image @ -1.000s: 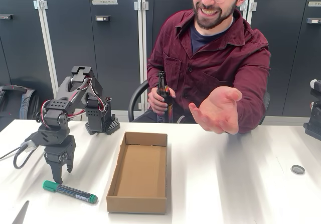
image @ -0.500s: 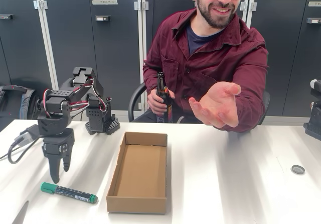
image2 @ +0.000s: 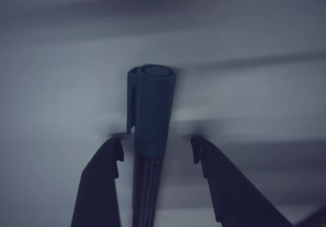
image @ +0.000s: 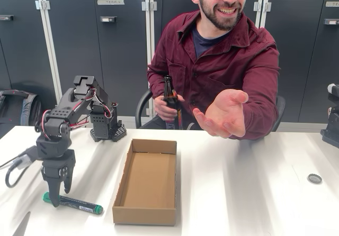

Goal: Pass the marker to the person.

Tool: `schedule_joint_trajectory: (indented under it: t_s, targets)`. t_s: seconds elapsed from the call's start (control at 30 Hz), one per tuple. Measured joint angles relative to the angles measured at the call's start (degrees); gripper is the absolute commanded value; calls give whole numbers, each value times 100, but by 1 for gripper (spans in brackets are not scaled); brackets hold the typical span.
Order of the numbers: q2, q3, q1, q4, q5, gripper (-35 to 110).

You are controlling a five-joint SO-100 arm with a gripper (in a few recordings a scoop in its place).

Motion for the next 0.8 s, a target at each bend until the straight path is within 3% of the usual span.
schedule_joint_trajectory:
  t_s: [0.03,0.13,0.57,0.8]
  targets:
    - [-9,53,0,-62,9,25]
    - [-9,158,-18,-185,18,-5]
    - [615,879,-9,-571,-492,-5]
    - [2391,1503,-229,-598,-1775,-5]
